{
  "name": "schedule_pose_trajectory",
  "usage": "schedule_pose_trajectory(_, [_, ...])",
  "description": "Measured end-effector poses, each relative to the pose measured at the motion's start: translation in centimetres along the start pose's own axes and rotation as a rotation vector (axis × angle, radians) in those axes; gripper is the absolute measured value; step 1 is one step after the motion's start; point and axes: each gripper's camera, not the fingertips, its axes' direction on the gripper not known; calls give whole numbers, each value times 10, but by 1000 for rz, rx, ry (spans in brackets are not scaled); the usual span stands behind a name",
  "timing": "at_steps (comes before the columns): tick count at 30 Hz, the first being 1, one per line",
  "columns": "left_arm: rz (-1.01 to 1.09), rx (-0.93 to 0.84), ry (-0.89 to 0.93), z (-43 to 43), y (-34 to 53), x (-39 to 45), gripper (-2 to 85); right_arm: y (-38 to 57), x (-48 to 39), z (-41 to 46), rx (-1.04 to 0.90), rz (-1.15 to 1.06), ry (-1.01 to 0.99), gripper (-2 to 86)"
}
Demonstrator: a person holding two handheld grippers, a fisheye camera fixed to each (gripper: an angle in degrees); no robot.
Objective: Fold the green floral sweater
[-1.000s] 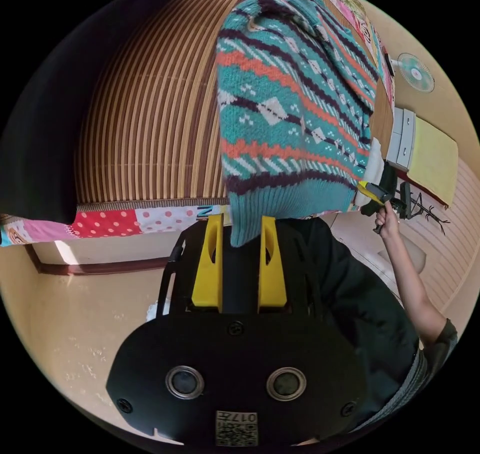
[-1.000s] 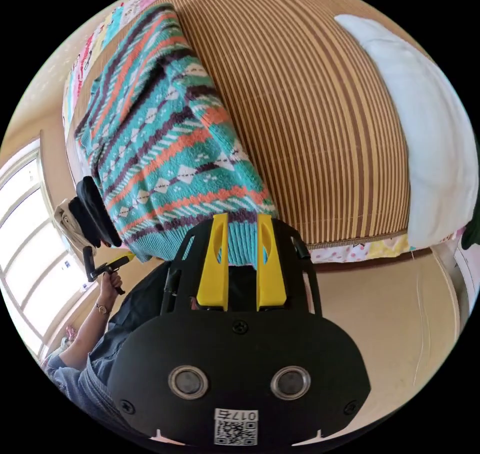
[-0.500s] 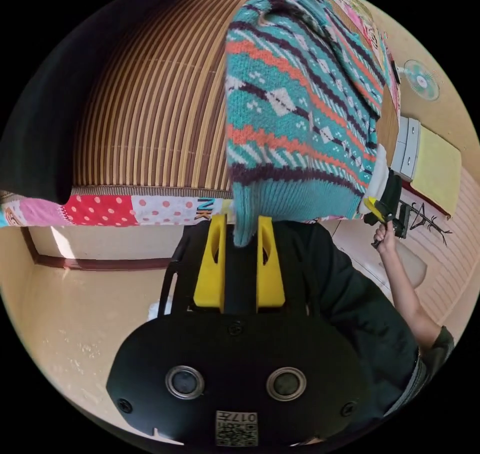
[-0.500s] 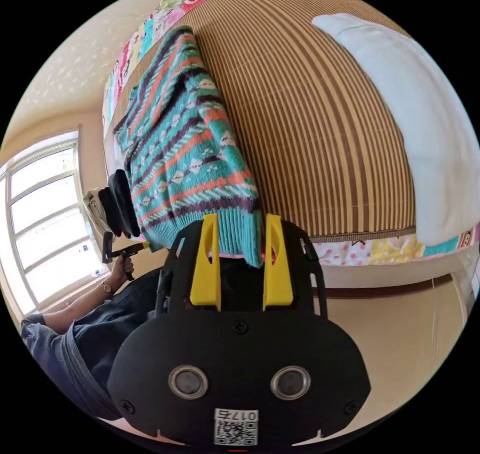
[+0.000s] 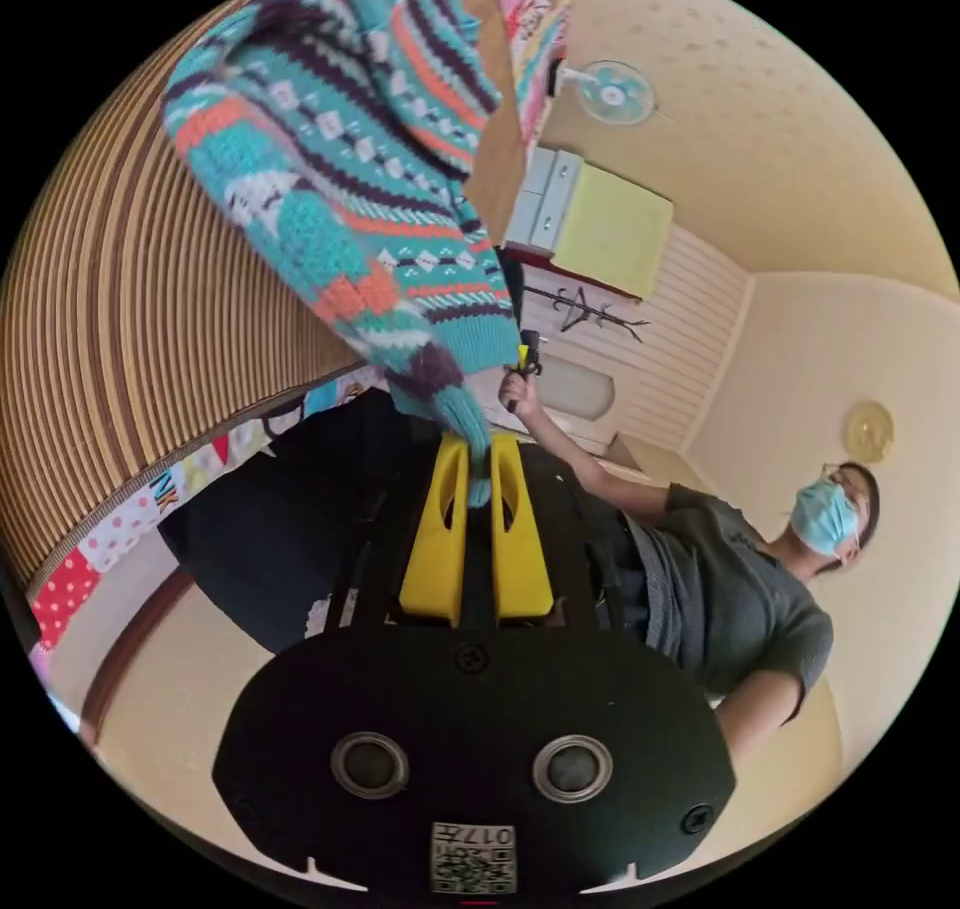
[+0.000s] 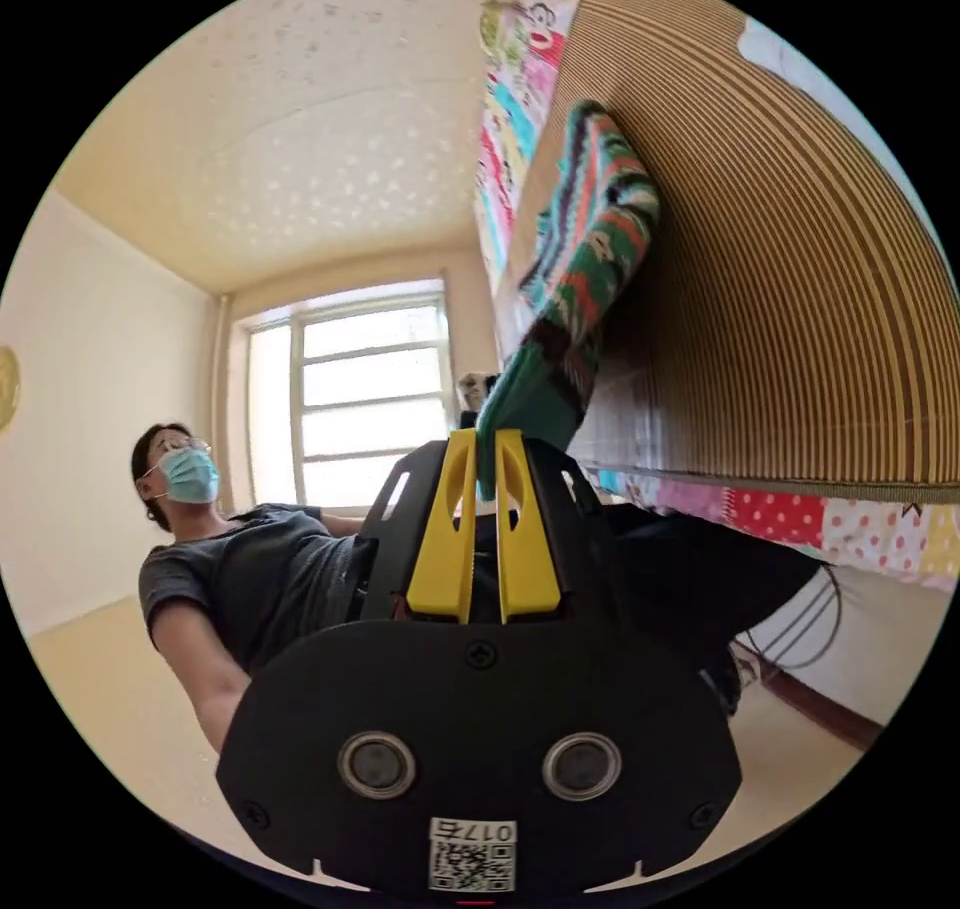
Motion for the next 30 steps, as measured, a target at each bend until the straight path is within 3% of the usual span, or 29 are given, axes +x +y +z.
schedule_pose_trajectory(4, [218,172,346,-55,48,45,41,27,-38,-35,167,-172,-293,22])
schedule_pose_trajectory(7, [240,321,446,-60,64,42,41,23,-36,-42,308,-150,-274,21])
schedule_pose_trajectory(8, [193,399,460,-59,62,30,42,19,-29,-45,349,-99,-249,21])
schedule_pose_trajectory(10, [48,533,480,-55,54,-2,42,-2,13,-53,505,207,-127,21])
schedule_pose_trajectory(13, [-229,795,545,-48,34,-56,42,-35,57,-48,633,487,-150,24])
schedule_pose_trajectory(16, [-349,945,614,-49,-4,-75,42,-92,55,-37,666,513,-101,26])
schedule_pose_trajectory(21, [-290,947,370,-91,-95,-43,43,-179,47,-17,660,461,14,30])
schedule_pose_trajectory(26, [-418,891,213,-99,-166,-59,59,-216,74,8,679,571,72,41])
schedule_pose_trajectory(30, [-264,796,12,-92,-194,-37,91,-233,66,16,627,440,210,60])
